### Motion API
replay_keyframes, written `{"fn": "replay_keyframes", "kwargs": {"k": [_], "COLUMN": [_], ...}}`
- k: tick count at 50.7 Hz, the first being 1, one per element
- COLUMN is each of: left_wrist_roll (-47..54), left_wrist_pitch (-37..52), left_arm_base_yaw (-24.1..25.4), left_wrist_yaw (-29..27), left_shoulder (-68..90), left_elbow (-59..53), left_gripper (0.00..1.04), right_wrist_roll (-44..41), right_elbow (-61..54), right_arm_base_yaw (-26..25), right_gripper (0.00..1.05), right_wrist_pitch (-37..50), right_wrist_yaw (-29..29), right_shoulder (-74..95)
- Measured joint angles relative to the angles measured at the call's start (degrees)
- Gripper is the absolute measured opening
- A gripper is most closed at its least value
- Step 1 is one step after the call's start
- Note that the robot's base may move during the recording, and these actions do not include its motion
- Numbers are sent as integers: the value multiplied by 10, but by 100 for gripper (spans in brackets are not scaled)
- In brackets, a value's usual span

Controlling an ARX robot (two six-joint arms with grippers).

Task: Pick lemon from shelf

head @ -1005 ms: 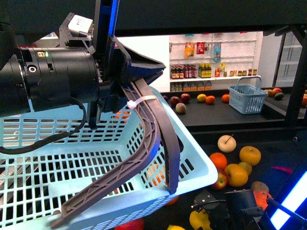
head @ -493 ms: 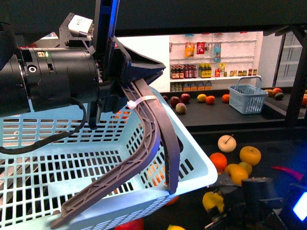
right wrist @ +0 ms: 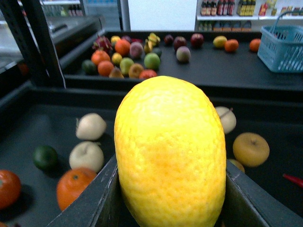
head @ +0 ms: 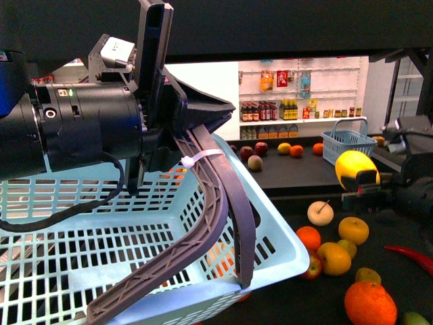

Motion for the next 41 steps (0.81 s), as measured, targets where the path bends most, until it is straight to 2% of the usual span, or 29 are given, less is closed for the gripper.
{"fn": "replay_keyframes", "kwargs": {"k": [6,22,41], "left_wrist_roll": [0,0,0], "left_wrist_pitch": [0,0,0], "left_arm_base_yaw": [0,0,-1], "left_wrist_yaw": [0,-1,-1], "left_shoulder": [0,0,0], "left_elbow": [0,0,0], "left_gripper": [7,7,7], "right_wrist_roll": [24,114,133], "right_elbow": [-18,-96,-106], "right_arm_base_yaw": [10,84,132], "right_gripper": [48,48,48], "right_wrist_pitch": [-2,23,24], "right_wrist_yaw": [-17,-140,-156], "right_shoulder": [-50,-116,-87]}}
